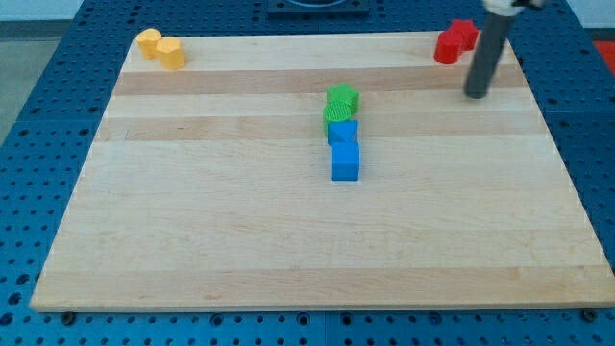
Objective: Push the red blocks towards the green blocks
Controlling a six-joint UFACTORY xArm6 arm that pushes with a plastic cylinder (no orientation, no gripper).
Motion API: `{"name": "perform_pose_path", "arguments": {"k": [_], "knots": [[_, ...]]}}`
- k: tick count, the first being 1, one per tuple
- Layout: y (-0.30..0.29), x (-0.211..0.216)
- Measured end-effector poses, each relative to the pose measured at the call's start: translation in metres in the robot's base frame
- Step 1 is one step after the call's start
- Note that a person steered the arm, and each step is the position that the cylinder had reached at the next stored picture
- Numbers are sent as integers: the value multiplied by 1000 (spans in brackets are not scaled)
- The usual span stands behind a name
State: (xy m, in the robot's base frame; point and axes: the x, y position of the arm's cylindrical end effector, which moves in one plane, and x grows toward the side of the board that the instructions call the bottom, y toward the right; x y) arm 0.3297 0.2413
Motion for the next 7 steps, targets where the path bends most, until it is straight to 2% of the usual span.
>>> {"name": "perform_pose_path", "arguments": {"k": [2,3,5,7], "knots": [[81,-44],[91,-79],[75,-139],[28,-138]]}}
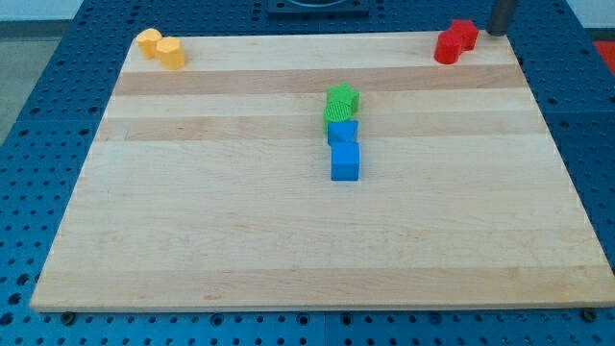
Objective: Push the red blocks towards the green blocks
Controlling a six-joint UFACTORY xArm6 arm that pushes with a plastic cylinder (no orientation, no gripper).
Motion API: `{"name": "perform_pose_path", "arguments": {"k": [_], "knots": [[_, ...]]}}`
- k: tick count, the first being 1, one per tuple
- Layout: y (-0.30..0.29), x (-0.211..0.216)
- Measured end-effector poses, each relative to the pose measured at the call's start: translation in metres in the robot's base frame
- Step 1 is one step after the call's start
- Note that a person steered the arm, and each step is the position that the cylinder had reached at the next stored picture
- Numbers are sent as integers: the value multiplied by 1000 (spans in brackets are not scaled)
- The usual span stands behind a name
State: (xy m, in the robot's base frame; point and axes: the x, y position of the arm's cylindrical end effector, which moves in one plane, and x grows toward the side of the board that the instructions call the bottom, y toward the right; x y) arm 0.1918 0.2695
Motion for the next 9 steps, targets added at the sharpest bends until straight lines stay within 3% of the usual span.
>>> {"name": "perform_pose_path", "arguments": {"k": [2,9], "knots": [[-33,1],[-99,63]]}}
